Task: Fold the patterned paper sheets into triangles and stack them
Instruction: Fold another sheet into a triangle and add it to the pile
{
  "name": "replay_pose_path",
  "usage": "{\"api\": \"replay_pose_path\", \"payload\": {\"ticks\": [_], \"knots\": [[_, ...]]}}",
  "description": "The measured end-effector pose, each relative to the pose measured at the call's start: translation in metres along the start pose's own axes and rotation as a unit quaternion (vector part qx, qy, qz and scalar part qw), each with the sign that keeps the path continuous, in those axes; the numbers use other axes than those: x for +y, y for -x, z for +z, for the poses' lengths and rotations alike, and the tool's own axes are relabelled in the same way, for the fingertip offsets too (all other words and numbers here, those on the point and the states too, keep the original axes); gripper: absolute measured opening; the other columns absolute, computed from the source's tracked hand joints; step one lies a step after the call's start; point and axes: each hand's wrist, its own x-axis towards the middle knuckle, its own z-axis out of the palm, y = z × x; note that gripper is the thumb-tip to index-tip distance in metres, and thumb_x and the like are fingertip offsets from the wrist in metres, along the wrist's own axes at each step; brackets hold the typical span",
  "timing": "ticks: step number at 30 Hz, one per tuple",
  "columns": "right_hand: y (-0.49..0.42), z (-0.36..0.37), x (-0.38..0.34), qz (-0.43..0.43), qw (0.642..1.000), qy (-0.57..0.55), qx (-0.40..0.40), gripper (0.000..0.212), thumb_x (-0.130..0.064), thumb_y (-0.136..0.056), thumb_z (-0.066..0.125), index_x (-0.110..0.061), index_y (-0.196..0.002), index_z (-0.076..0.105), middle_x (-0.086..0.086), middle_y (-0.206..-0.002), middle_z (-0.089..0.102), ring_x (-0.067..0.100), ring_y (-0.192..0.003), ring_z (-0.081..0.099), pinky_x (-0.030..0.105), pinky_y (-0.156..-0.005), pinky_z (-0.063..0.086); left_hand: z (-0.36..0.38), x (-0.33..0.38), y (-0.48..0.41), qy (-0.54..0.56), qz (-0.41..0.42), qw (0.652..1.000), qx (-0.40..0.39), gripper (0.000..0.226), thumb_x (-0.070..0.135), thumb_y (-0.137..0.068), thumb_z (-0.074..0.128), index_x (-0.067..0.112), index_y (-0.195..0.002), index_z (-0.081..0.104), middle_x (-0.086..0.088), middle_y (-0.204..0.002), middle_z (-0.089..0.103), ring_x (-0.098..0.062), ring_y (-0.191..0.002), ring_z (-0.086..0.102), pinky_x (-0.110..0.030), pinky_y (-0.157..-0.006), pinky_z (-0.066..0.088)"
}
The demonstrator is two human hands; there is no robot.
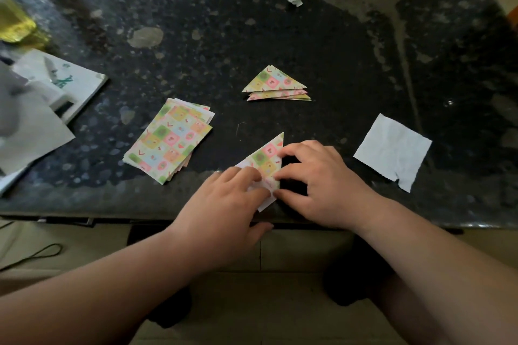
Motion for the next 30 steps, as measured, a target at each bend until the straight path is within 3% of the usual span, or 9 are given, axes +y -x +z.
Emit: {"api": "replay_pose_path", "payload": {"ticks": [5, 8, 11, 16, 20, 24, 27, 30], "knots": [[-0.014, -0.011, 0.0, 0.009, 1.0, 0.014, 0.022, 0.036, -0.041, -0.091, 0.069, -0.03, -0.125, 0.072, -0.008, -0.136, 0.057, 0.015, -0.132, 0.044, 0.042, -0.107, 0.039, 0.011, 0.005, 0.01, -0.038, 0.012, 0.999, -0.018, 0.07, 0.064, -0.075, 0.068, 0.025, -0.133, 0.063, -0.005, -0.142, 0.057, -0.025, -0.132, 0.055, -0.039, -0.105, 0.048], [-0.028, -0.021, -0.003, 0.041, 0.999, 0.011, 0.01, 0.048, -0.041, -0.092, 0.068, -0.033, -0.139, 0.06, -0.011, -0.146, 0.049, 0.011, -0.139, 0.037, 0.039, -0.114, 0.032, 0.009, 0.005, 0.01, -0.033, 0.032, 0.998, -0.041, 0.08, 0.062, -0.079, 0.069, 0.022, -0.145, 0.052, -0.008, -0.157, 0.044, -0.026, -0.148, 0.037, -0.036, -0.117, 0.021], [-0.043, -0.026, -0.009, 0.085, 0.995, 0.017, -0.047, 0.061, -0.047, -0.092, 0.068, -0.037, -0.148, 0.047, -0.012, -0.152, 0.041, 0.012, -0.143, 0.032, 0.04, -0.117, 0.03, 0.007, 0.0, 0.008, 0.018, 0.048, 0.998, -0.044, 0.081, 0.057, -0.091, 0.06, 0.027, -0.159, 0.028, 0.0, -0.169, 0.015, -0.018, -0.157, 0.003, -0.029, -0.121, -0.005], [-0.058, -0.029, -0.017, 0.127, 0.987, 0.046, -0.092, 0.048, -0.049, -0.093, 0.064, -0.036, -0.138, 0.053, -0.009, -0.122, 0.049, 0.017, -0.126, 0.043, 0.041, -0.107, 0.038, 0.006, -0.005, 0.007, 0.02, 0.037, 0.998, -0.054, 0.077, 0.061, -0.097, 0.048, 0.035, -0.161, 0.013, 0.002, -0.171, -0.002, -0.016, -0.156, -0.013, -0.036, -0.127, -0.007], [-0.057, -0.033, -0.017, 0.151, 0.982, 0.043, -0.106, 0.027, -0.053, -0.091, 0.067, -0.037, -0.107, 0.052, -0.014, -0.098, 0.049, 0.015, -0.108, 0.047, 0.036, -0.092, 0.043, 0.004, -0.007, 0.005, 0.003, 0.025, 0.996, -0.082, 0.076, 0.064, -0.098, 0.043, 0.04, -0.161, 0.007, -0.001, -0.17, -0.012, -0.019, -0.155, -0.018, -0.04, -0.126, -0.011], [-0.053, -0.032, -0.014, 0.197, 0.974, 0.006, -0.114, 0.033, -0.057, -0.082, 0.077, -0.035, -0.091, 0.053, -0.011, -0.099, 0.054, 0.012, -0.1, 0.053, 0.034, -0.081, 0.05, 0.0, -0.01, 0.002, 0.009, 0.027, 0.995, -0.091, 0.072, 0.064, -0.098, 0.043, 0.044, -0.16, 0.012, -0.001, -0.171, -0.011, -0.02, -0.156, -0.017, -0.04, -0.126, -0.01], [-0.05, -0.035, -0.01, 0.236, 0.965, -0.059, -0.099, 0.029, -0.051, -0.083, 0.079, -0.034, -0.092, 0.058, -0.011, -0.096, 0.059, 0.008, -0.087, 0.058, 0.028, -0.064, 0.046, 0.0, -0.01, 0.0, 0.011, 0.029, 0.995, -0.097, 0.072, 0.062, -0.098, 0.045, 0.044, -0.16, 0.012, -0.001, -0.17, -0.013, -0.02, -0.155, -0.018, -0.039, -0.126, -0.011], [-0.049, -0.038, -0.007, 0.246, 0.961, -0.107, -0.07, 0.019, -0.042, -0.088, 0.078, -0.032, -0.092, 0.062, -0.01, -0.092, 0.064, 0.007, -0.082, 0.061, 0.024, -0.06, 0.044, -0.001, -0.01, -0.002, 0.016, 0.026, 0.994, -0.103, 0.072, 0.06, -0.099, 0.047, 0.045, -0.159, 0.011, 0.001, -0.17, -0.014, -0.019, -0.155, -0.019, -0.037, -0.125, -0.012]]}}
